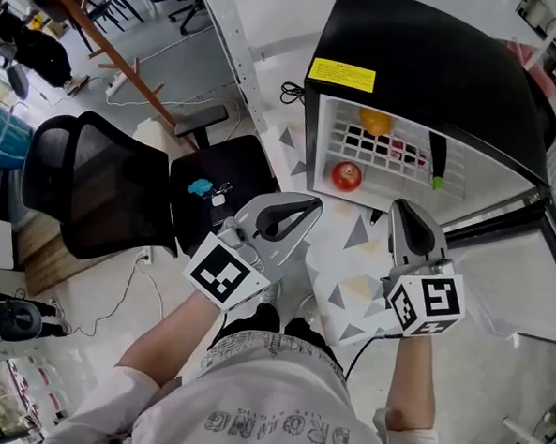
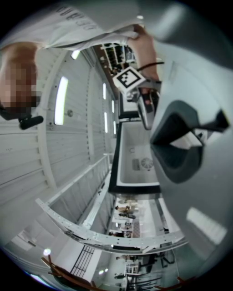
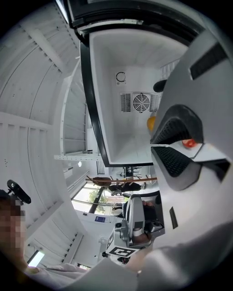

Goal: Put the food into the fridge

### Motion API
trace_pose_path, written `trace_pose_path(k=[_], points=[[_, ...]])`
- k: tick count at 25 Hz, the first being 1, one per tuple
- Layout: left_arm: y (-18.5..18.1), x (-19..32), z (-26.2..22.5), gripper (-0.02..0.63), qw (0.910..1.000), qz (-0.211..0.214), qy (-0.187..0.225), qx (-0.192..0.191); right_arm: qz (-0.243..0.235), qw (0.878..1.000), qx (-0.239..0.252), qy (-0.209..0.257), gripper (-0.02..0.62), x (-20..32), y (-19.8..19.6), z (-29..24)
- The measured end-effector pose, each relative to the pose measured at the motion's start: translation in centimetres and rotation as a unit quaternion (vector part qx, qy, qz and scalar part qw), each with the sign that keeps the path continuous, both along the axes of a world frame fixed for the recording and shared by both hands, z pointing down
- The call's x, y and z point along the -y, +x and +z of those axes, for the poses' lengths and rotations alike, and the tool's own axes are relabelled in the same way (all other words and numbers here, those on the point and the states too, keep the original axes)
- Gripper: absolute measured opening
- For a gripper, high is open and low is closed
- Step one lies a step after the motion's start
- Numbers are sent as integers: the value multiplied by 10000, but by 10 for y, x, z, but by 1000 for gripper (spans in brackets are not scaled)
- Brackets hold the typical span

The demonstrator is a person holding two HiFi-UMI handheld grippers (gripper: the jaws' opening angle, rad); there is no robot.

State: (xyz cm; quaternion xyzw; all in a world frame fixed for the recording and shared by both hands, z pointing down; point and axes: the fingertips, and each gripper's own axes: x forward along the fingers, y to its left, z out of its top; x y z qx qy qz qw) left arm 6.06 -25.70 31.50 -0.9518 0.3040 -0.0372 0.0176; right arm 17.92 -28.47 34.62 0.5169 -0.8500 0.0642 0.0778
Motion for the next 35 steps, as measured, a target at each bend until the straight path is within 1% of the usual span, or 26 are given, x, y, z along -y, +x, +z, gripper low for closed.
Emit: trace_pose_path(k=[11,23,27,31,35], points=[[2,-5,2,8,10000,60,4,28,-9,9997,184,-161,6,-24,-12,13],[-1,-8,4,8,9999,79,-37,95,52,9994,296,-151,3,-26,-9,9],[-3,-9,12,8,9997,107,-89,224,46,9994,294,-150,3,-27,-10,8],[0,-8,7,8,9999,111,-44,97,35,9995,281,-145,3,-27,-11,7],[0,-10,10,8,9997,141,-59,168,44,9995,273,-124,3,-29,-11,6]])
